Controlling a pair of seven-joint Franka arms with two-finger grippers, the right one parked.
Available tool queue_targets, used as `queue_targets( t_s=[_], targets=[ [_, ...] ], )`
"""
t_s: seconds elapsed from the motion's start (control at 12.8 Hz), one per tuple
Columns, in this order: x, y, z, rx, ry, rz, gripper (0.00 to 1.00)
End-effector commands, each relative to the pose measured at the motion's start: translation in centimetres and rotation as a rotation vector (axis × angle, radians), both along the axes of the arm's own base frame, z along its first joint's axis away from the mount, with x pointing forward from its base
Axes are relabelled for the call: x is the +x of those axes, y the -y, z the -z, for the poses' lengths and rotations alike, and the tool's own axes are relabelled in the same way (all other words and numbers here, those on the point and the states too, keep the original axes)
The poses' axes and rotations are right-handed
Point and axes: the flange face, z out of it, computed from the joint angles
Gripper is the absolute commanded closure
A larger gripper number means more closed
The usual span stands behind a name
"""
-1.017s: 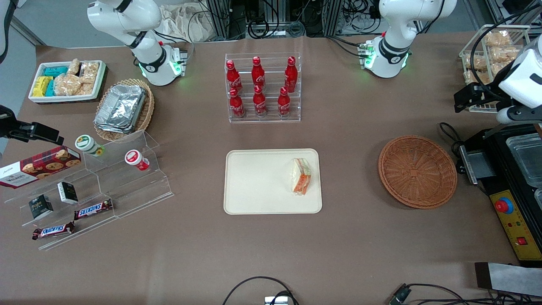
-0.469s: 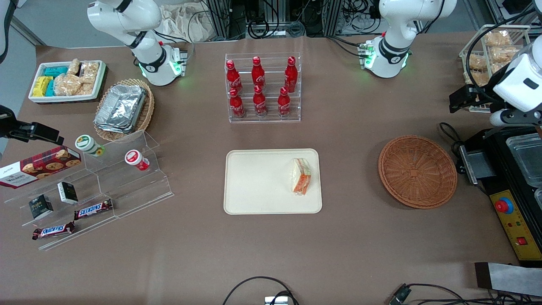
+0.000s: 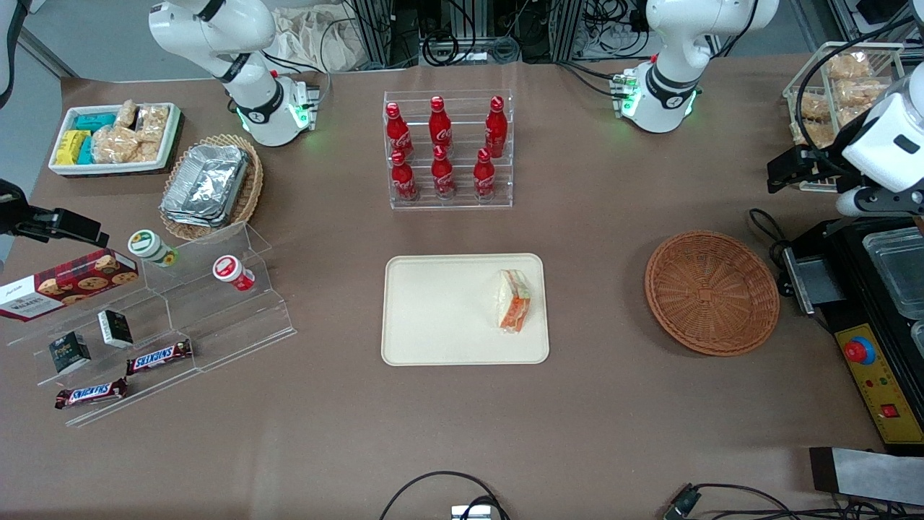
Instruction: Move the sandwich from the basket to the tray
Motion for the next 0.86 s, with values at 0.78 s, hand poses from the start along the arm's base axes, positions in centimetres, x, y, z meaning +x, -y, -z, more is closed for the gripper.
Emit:
queue_targets(
  t_s=[0.78],
  targets=[
    [0.39, -0.04, -0.15, -0.013, 0.006, 0.009, 0.0]
  ],
)
